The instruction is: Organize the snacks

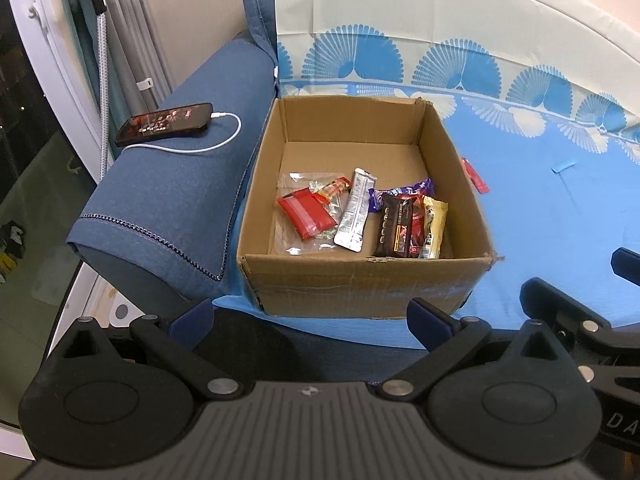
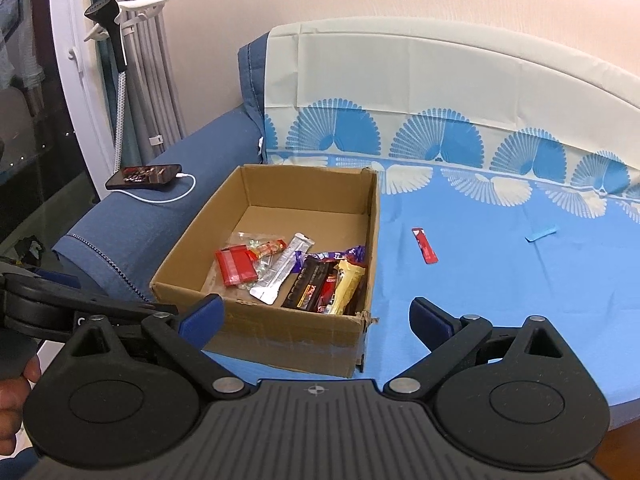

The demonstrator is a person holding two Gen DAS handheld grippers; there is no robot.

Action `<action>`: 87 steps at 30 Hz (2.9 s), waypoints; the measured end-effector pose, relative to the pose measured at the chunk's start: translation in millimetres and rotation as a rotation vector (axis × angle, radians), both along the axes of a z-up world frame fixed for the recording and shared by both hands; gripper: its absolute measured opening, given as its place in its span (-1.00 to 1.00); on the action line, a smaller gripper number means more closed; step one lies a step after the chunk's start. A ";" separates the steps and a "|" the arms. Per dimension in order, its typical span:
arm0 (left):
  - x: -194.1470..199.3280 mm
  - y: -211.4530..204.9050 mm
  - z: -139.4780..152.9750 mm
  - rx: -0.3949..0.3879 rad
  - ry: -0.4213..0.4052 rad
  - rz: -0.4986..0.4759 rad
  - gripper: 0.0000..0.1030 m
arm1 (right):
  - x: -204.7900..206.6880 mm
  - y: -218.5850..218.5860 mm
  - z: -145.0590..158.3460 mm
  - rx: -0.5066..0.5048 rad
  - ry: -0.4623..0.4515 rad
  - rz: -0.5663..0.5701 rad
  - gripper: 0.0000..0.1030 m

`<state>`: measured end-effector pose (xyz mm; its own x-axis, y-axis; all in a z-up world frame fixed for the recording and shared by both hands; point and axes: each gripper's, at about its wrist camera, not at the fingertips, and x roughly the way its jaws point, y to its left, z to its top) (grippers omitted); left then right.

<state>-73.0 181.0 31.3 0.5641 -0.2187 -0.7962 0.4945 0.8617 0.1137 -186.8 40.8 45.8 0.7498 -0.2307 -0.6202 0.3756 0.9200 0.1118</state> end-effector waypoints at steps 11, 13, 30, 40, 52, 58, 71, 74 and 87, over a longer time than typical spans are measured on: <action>1.0 -2.1 -1.3 0.016 0.002 0.000 0.99 | -0.1 -0.6 -2.8 0.007 0.004 0.001 0.93; 3.3 -4.3 -2.9 0.024 0.004 0.000 0.99 | 1.5 -1.6 -4.9 0.013 0.008 0.003 0.93; 22.6 -108.2 -17.1 0.133 0.052 -0.125 0.99 | -2.3 -75.3 -39.1 0.139 0.030 -0.136 0.93; 50.9 -266.4 -27.4 0.109 0.091 -0.270 0.99 | -44.1 -216.7 -78.3 0.198 0.061 -0.498 0.93; 148.7 -445.2 -147.9 0.171 0.253 -0.248 0.99 | 13.5 -413.7 -143.0 0.233 0.051 -0.714 0.96; 195.6 -475.5 -200.4 0.188 0.288 -0.205 0.99 | 97.9 -487.4 -195.3 0.183 0.110 -0.698 0.96; 225.7 -463.9 -241.3 0.127 0.363 -0.137 1.00 | 162.1 -514.5 -280.0 0.005 0.127 -0.685 1.00; 225.7 -461.7 -239.9 0.130 0.365 -0.132 1.00 | 161.2 -509.3 -283.4 -0.028 0.114 -0.675 1.00; 175.4 -435.4 -177.2 0.057 0.333 -0.272 -0.72 | 127.6 -485.6 -244.2 0.072 0.150 -0.575 -0.70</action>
